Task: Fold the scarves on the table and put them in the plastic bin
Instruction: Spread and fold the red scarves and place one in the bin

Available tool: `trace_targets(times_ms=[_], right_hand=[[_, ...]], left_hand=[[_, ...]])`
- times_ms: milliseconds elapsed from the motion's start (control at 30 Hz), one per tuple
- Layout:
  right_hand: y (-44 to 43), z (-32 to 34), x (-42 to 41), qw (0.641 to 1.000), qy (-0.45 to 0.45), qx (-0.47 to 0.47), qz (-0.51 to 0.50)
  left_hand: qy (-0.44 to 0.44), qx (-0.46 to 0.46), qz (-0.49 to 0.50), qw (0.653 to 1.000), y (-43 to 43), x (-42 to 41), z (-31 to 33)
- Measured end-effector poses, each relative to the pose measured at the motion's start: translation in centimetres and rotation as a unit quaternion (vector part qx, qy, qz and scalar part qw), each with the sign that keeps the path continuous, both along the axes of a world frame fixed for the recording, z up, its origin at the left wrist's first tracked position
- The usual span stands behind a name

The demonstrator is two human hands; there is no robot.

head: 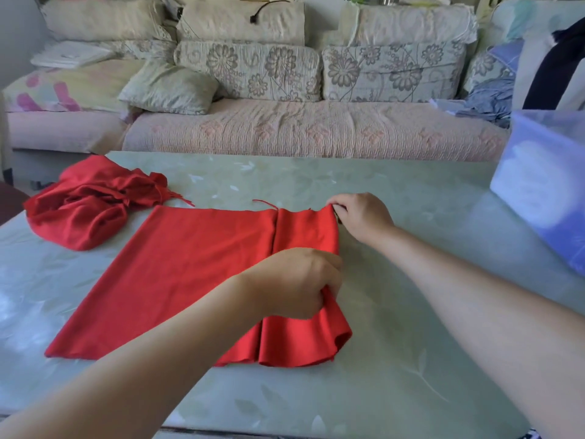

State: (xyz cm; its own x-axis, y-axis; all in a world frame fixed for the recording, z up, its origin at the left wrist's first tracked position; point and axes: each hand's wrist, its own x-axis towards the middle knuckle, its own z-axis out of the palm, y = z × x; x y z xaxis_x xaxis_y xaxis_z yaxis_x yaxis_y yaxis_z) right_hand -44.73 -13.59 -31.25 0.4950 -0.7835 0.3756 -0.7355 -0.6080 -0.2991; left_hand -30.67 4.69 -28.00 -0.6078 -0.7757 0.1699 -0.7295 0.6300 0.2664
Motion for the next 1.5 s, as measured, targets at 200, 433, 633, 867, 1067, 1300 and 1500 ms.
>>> trace_targets(times_ms=[200, 433, 633, 867, 1067, 1300, 1500], right_hand=[[1.8, 3.2, 7.4, 0.999, -0.018, 0.001, 0.043], [4.8, 5.0, 18.6, 0.993, 0.058, 0.002, 0.101], [6.7, 2.4, 24.9, 0.967, 0.217, 0.07, 0.111], [7.7, -1.3, 24.7, 0.969, 0.202, 0.083, 0.118], [6.4, -3.5, 20.1, 0.961, 0.238, 0.129, 0.06], [8.5, -2.5, 16.6, 0.967, 0.228, 0.075, 0.083], [13.2, -1.6, 11.9, 0.944, 0.159, -0.034, 0.286]], left_hand=[[0.057, 0.006, 0.102, 0.993, 3.0, 8.4, 2.6], [0.046, 0.06, 0.277, 0.958, 8.6, 19.1, 2.8], [0.045, 0.159, 0.315, 0.934, 10.4, 23.0, -0.3], [0.026, 0.093, 0.382, 0.919, 9.0, 22.2, -1.7], [-0.101, 0.225, 0.379, 0.892, 7.8, 19.6, -3.4], [-0.166, 0.176, 0.345, 0.907, 8.4, 17.1, -4.1], [-0.113, 0.081, 0.266, 0.954, 11.1, 16.8, -3.2]])
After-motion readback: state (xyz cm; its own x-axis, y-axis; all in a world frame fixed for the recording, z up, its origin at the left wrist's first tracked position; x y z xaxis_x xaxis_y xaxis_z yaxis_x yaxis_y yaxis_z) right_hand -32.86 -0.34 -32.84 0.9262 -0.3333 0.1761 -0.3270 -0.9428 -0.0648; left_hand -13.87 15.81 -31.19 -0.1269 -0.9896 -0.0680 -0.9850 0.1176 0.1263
